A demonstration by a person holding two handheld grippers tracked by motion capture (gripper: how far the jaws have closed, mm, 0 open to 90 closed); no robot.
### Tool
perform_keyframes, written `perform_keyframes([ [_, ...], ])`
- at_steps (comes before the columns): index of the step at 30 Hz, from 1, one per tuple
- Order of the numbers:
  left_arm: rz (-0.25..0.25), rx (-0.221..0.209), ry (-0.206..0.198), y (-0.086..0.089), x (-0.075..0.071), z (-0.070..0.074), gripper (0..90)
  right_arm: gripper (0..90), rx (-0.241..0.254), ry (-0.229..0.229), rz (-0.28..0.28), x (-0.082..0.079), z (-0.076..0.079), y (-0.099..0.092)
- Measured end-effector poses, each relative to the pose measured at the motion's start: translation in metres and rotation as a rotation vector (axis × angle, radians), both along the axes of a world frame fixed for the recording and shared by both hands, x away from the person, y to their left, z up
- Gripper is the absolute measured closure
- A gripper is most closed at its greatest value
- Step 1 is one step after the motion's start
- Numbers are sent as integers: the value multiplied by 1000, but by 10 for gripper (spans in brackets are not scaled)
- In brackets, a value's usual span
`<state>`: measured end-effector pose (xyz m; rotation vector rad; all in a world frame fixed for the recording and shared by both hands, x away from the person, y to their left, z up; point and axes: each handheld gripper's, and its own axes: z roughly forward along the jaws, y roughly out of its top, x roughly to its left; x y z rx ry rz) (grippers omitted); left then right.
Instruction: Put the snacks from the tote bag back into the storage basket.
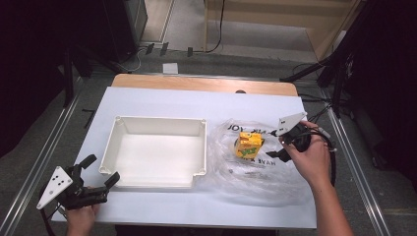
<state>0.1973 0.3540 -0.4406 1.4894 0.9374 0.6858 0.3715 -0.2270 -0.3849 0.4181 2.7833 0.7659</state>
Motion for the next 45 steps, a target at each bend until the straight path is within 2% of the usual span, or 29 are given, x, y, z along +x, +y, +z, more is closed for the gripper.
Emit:
perform_keyframes([
  [5, -2, -2, -1, 0, 0, 0, 0, 267, -3, 3, 11, 3, 1, 4],
  [8, -3, -2, -1, 1, 0, 0, 0, 267, -27, 14, 24, 5, 0, 8],
  [15, -3, -1, 0, 0, 0, 0, 0, 267, -42, 20, 46, 9, 4, 16],
  [18, -5, -2, 0, 0, 0, 0, 0, 267, -36, 22, 52, 11, 5, 18],
  [28, -16, -11, -2, 2, 0, 0, 0, 267, -59, 37, 94, 18, 11, 35],
  [41, -25, -10, 1, 2, 1, 0, 0, 276, -103, 87, 144, 26, 4, 60],
  [44, -29, -11, 2, 2, 1, 0, 0, 317, -120, 92, 162, 28, 2, 66],
  [45, -31, -11, 2, 2, 1, 0, 0, 332, -133, 80, 161, 28, 1, 67],
])
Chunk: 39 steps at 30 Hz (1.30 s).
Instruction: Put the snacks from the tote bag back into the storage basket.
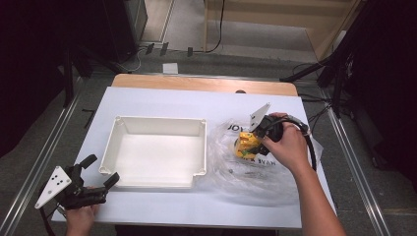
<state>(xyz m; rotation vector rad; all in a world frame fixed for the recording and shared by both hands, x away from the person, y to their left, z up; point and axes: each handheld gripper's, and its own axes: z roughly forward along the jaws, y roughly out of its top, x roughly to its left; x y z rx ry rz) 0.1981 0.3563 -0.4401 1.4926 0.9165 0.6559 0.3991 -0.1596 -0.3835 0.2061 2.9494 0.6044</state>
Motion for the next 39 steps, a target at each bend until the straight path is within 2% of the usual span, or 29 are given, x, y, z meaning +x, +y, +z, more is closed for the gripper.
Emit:
perform_keyframes([
  [2, 0, 0, 1, 0, 0, 0, 0, 337, -9, 8, 1, 0, -1, 2],
  [3, -2, -1, 0, 0, 0, 0, 0, 365, -14, 28, 4, 1, -3, 4],
  [8, -5, 2, 2, 0, 0, 0, 0, 397, -25, 46, 16, 3, -8, 7],
  [11, -4, 8, 3, -1, 0, 0, 0, 420, -32, 38, 35, 4, -9, 9],
  [19, -9, 29, 5, -4, 1, 0, 0, 457, -27, 55, 16, 5, -11, 9],
  [25, -8, 31, 6, -4, 1, 0, 0, 468, -25, 62, 15, 6, -12, 9],
  [29, -8, 31, 5, -4, 1, 0, 0, 513, -39, 75, 13, 7, -10, 10],
  [39, -5, 32, 6, -4, 1, 0, 0, 519, -56, 87, 40, 3, -7, 14],
])
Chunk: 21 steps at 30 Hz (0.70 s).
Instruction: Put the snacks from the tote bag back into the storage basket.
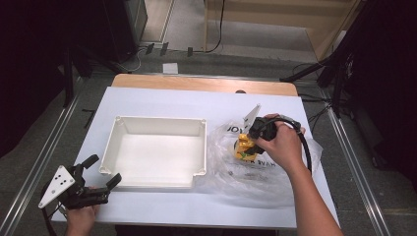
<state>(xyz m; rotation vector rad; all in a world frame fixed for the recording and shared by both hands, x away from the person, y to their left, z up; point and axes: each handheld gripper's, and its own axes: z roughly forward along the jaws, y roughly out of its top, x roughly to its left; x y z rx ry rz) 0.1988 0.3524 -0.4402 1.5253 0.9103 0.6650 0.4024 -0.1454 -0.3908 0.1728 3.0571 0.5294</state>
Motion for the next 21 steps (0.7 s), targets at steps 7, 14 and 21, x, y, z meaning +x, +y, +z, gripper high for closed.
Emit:
perform_keyframes([
  [7, 1, -1, 0, 0, 0, 0, 0, 520, -18, -15, 16, 0, 6, 1],
  [14, 0, -1, 2, 0, 0, 0, 0, 521, -5, -33, 9, -2, 19, 2],
  [21, -1, -2, 2, 0, 0, 0, 0, 521, 19, -58, 10, 0, 35, 5],
])
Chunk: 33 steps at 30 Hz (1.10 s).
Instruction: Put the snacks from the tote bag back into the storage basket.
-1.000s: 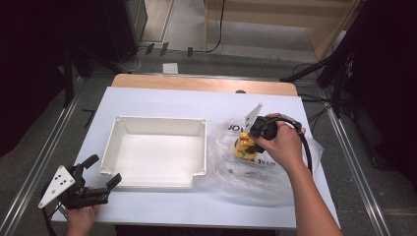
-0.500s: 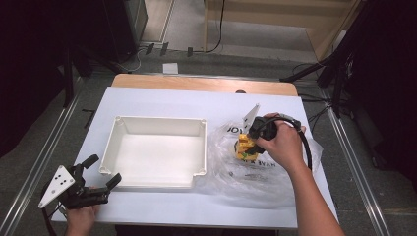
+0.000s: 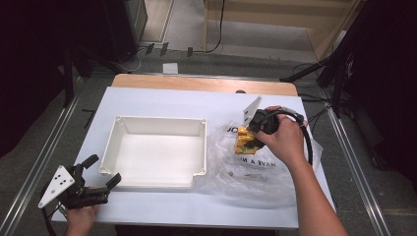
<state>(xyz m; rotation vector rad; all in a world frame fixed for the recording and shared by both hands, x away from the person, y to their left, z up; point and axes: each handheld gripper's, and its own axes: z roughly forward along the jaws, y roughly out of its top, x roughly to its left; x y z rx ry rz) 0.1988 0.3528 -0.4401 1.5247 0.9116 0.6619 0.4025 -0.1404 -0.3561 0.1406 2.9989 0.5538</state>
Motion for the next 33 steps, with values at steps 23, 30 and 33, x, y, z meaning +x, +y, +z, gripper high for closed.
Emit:
perform_keyframes([
  [23, -3, 0, 0, 0, 0, 0, 0, 521, 33, -13, 31, 0, 33, 16],
  [30, -5, -1, 1, 0, 0, 0, 0, 521, 41, -15, 41, -2, 39, 22],
  [33, -5, 0, -1, 0, 0, 0, 0, 521, 50, -12, 40, -2, 41, 23],
])
